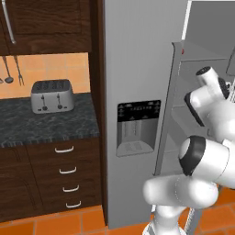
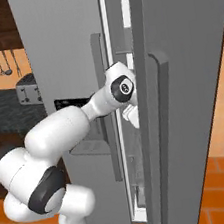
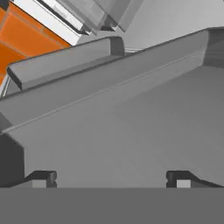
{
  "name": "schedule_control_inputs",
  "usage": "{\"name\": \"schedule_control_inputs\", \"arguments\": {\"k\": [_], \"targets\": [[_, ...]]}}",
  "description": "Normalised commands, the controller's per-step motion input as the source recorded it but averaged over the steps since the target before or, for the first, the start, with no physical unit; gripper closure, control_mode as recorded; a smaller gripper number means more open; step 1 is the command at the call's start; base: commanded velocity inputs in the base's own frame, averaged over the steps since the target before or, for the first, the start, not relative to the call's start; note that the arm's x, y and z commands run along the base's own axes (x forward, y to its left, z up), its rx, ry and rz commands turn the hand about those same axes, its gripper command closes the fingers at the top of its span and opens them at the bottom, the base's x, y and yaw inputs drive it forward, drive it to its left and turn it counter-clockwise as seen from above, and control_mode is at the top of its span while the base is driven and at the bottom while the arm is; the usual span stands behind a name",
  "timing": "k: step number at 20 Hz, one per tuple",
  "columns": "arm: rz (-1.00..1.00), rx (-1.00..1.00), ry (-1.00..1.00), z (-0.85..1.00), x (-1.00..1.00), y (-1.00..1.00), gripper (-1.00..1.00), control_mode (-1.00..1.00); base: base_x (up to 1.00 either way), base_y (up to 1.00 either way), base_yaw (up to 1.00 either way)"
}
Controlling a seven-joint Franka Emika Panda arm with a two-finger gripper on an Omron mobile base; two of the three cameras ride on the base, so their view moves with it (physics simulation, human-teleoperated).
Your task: Take the strawberry from the fridge and place it on top of the pancake, located on the dining counter.
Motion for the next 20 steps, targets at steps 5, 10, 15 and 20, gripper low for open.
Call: {"name": "schedule_control_inputs", "arguments": {"k": [5,10,15,20], "targets": [[-0.15,0.09,-0.18,0.00,-0.33,-1.00,-1.00,-1.00,0.00,0.00,0.00],[-0.07,0.05,-0.24,-0.15,-0.44,-0.83,-1.00,-1.00,0.00,0.00,0.00],[0.00,0.13,-0.24,-0.26,-0.42,-0.47,-1.00,-1.00,0.00,0.00,0.00],[-0.07,0.08,-0.41,0.14,-0.35,0.64,-1.00,-1.00,0.00,0.00,0.00]]}}
